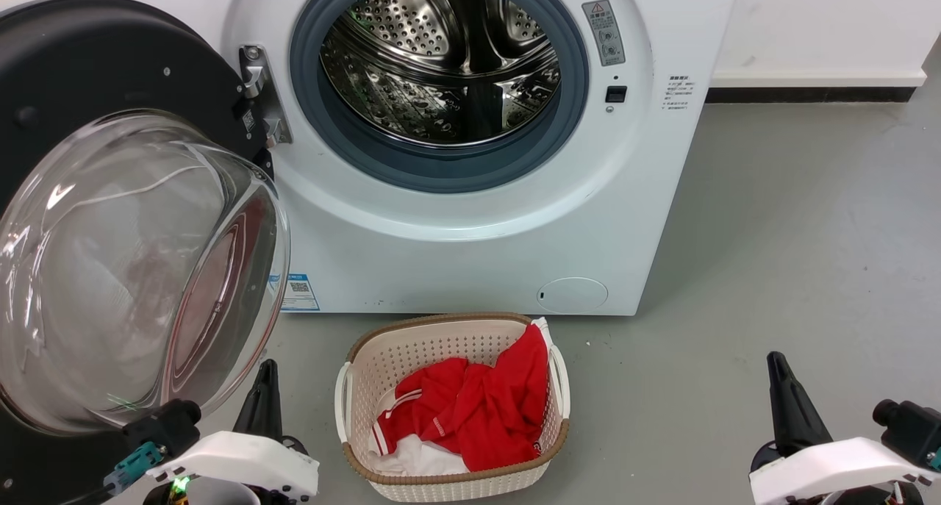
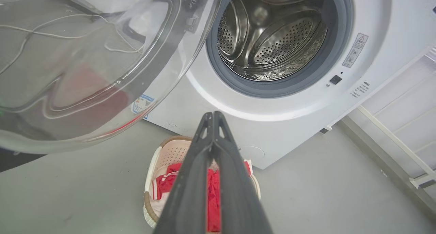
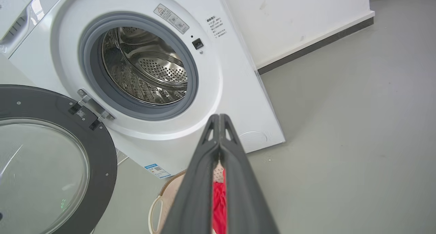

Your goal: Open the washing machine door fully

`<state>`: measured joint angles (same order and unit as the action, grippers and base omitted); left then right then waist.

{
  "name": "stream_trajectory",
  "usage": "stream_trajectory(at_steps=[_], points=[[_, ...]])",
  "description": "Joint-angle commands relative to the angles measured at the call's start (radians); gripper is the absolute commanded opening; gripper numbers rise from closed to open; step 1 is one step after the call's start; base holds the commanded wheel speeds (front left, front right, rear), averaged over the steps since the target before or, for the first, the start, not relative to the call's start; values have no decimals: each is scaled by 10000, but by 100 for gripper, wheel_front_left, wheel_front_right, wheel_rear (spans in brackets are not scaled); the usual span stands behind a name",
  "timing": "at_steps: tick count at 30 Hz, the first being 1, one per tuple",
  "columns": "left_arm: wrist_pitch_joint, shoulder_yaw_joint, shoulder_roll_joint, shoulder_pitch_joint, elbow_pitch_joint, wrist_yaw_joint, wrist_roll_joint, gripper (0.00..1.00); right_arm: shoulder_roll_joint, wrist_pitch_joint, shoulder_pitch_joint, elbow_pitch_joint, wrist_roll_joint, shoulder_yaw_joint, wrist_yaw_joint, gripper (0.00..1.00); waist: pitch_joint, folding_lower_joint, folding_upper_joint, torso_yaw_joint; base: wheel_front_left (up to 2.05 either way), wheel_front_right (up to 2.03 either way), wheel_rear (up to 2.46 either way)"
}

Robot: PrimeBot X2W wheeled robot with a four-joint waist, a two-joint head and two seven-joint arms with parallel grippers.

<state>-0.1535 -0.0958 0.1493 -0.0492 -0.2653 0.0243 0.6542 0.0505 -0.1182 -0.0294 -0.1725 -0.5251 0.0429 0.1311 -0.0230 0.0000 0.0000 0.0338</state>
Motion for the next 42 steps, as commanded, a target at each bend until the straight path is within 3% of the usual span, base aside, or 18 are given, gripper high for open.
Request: stream_trajectory(at_steps=[1,42], points=[[110,139,-8,-327,160,-116,484,0,7,104,338,73,-561,58,-1,0,6,0,0,-7,0,0,0],[1438,1164,-512,-523,202,-874,5148,0,8,1251,918,-328,-5844,397,-3,0,108,0,0,-140,0,0,0]])
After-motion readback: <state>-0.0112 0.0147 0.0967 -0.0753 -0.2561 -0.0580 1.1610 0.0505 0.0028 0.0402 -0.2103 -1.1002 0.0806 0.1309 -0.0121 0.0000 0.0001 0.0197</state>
